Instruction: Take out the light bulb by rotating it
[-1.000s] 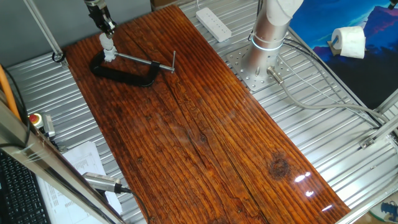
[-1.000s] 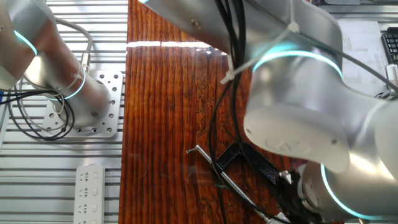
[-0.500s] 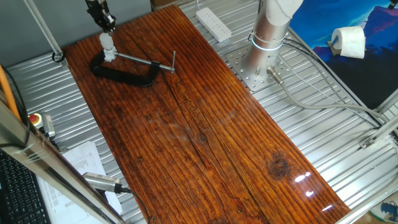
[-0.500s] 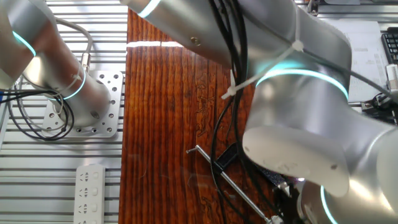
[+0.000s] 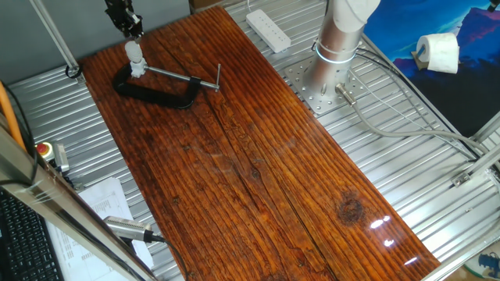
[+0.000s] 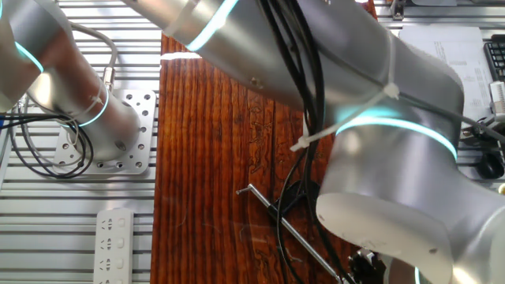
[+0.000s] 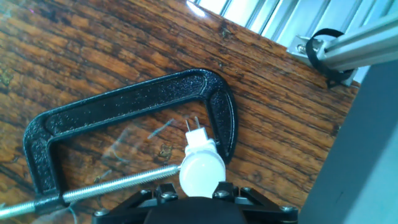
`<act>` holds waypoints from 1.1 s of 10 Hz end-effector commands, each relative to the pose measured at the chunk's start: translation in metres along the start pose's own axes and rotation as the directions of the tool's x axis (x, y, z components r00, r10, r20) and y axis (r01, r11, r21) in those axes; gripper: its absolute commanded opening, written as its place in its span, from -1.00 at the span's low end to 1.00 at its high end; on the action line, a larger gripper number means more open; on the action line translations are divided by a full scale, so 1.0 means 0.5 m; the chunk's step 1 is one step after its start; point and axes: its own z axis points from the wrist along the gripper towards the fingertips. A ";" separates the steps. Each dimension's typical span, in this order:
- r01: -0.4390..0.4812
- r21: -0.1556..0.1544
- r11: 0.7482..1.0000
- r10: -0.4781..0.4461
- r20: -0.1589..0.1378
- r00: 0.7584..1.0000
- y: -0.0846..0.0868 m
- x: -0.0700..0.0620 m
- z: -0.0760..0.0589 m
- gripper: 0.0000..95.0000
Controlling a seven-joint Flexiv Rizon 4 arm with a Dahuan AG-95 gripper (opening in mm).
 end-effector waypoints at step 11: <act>0.047 0.015 0.999 -0.047 0.013 0.999 -0.013 -0.022 0.038 0.20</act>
